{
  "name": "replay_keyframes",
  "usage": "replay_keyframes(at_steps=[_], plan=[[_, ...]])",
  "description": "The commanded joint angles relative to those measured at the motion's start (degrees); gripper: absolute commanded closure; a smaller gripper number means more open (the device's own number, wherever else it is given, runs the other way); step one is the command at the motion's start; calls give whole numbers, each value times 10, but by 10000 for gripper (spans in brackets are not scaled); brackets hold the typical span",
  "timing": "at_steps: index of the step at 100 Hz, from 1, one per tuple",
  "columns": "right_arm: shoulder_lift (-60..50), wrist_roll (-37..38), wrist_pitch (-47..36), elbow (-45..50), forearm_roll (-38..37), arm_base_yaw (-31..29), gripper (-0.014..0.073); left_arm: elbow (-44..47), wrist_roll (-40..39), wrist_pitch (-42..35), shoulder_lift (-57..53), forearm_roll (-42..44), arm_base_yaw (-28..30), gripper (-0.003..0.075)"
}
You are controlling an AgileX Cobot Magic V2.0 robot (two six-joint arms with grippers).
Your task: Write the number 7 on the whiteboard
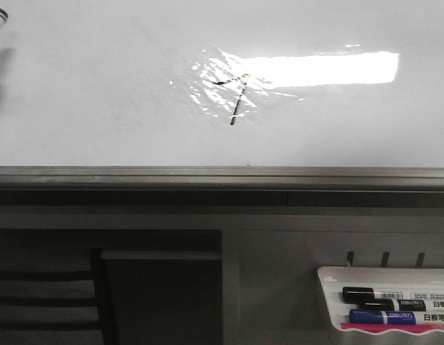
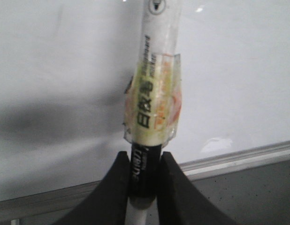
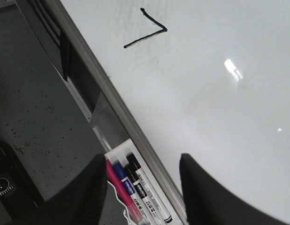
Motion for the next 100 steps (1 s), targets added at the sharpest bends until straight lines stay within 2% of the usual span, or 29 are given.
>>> replay_keyframes(at_steps=[1, 41, 68, 78, 90, 100], plan=[[-10, 3, -27, -18, 0, -5, 273, -12, -10, -50, -7, -8, 14, 741], [-7, 4, -32, -13, 6, -5, 273, -12, -10, -105, 61, -45, -12, 741], [-7, 4, -32, 8, 7, -5, 273, -13, -10, -108, 78, -53, -12, 729], [-7, 4, -31, 9, 7, -5, 273, -13, -8, -107, 78, -53, -12, 638], [-7, 4, -31, 8, 7, -5, 274, -17, -8, -104, 72, -53, -12, 464], [-8, 4, -19, -1, 7, -5, 274, -23, -8, -103, 57, -53, -12, 390]])
